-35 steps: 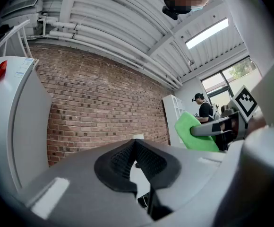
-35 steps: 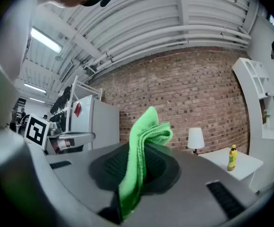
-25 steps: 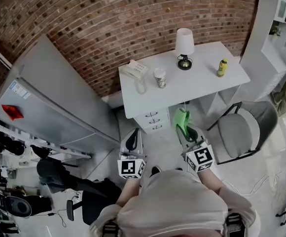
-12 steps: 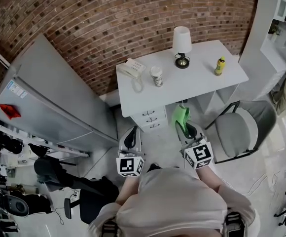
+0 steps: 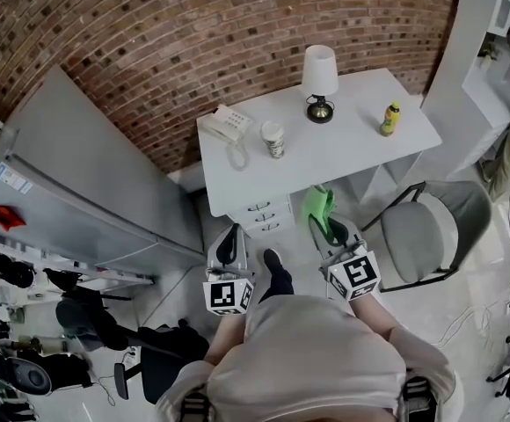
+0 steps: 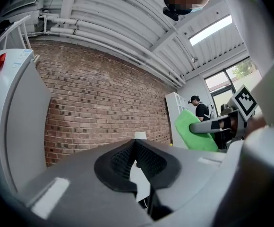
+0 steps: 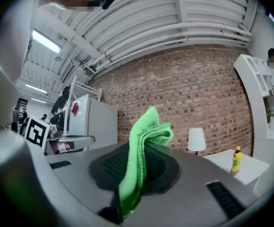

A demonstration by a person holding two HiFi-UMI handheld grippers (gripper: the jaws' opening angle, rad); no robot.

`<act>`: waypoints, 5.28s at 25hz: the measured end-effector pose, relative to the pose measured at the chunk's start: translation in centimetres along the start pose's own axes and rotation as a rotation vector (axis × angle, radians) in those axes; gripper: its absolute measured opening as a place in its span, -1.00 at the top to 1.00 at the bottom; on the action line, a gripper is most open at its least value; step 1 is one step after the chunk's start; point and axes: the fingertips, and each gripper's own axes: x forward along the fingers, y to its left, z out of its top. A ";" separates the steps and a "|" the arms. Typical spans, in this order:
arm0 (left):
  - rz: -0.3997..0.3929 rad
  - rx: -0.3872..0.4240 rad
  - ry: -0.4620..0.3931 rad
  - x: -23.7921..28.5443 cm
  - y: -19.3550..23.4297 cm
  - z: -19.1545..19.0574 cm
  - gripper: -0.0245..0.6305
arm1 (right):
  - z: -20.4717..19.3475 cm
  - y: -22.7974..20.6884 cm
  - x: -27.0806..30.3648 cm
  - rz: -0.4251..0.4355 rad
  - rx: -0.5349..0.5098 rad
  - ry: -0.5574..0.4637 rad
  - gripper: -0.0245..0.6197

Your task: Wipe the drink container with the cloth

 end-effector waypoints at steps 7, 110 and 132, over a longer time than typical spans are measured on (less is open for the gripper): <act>-0.051 -0.030 -0.016 8.3 3.5 -2.0 0.89 | 0.0 -3.6 7.1 -0.001 -0.038 -0.007 0.80; -0.670 0.068 0.619 40.8 4.0 -37.9 -0.39 | -21.3 -22.3 37.8 0.124 -0.016 0.588 0.80; -0.652 0.086 0.578 43.2 2.5 -37.7 -0.33 | -21.6 -22.2 37.6 0.166 0.016 0.605 0.80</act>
